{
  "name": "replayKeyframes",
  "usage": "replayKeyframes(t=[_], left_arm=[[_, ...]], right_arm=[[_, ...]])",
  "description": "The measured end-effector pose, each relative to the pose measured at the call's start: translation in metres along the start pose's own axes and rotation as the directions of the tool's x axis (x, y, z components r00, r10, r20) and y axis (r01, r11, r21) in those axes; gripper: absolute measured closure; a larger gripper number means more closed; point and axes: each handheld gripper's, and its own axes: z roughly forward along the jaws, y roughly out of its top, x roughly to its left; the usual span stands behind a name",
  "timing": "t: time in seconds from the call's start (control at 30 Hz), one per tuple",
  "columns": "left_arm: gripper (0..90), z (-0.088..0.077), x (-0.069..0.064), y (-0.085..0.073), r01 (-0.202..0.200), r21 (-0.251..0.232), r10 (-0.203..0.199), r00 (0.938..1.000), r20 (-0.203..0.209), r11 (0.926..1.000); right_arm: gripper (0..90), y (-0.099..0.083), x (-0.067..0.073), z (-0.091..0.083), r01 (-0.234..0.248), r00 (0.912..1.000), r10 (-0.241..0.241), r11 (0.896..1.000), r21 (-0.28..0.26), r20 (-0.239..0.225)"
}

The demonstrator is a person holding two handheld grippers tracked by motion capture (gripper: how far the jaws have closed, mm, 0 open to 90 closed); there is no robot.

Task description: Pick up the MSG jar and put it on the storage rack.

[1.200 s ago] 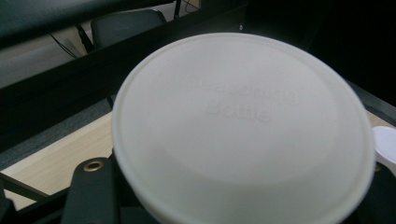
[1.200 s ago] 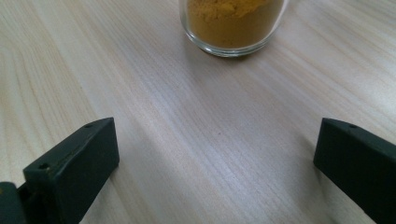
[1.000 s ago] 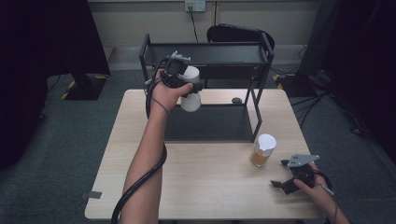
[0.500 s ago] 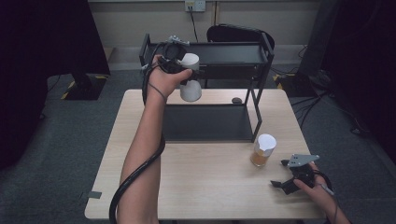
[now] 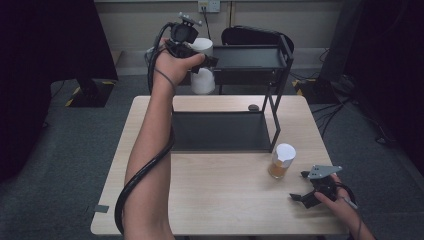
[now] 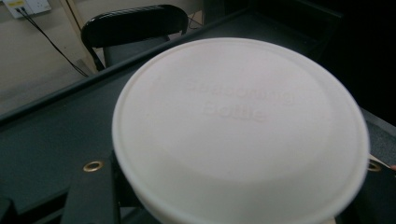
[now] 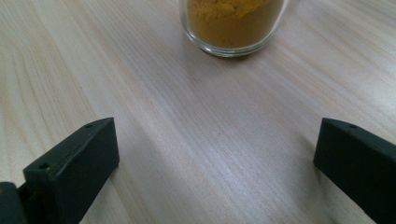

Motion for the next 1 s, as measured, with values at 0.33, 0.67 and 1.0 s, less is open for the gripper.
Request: replayKeyframes(t=[0.33, 0.67, 1.0], left_arm=[[34.0, -0.005, 0.003, 0.018, 0.001, -0.012, -0.002, 0.9999, -0.017, 0.9999], [34.0, 0.005, 0.009, 0.038, -0.010, -0.013, 0.009, 0.9987, -0.051, 0.9999], [34.0, 0.024, 0.019, 0.056, -0.016, -0.013, 0.015, 0.9987, -0.050, 0.9998]], right_arm=[[0.0, 0.000, 0.000, 0.000, 0.000, 1.0000, 0.000, 1.000, 0.000, 0.000], [0.0, 0.000, 0.000, 0.000, 0.000, 1.0000, 0.000, 1.000, -0.001, 0.000], [0.0, 0.000, 0.000, 0.000, 0.000, 1.0000, 0.000, 1.000, 0.000, 0.000]])
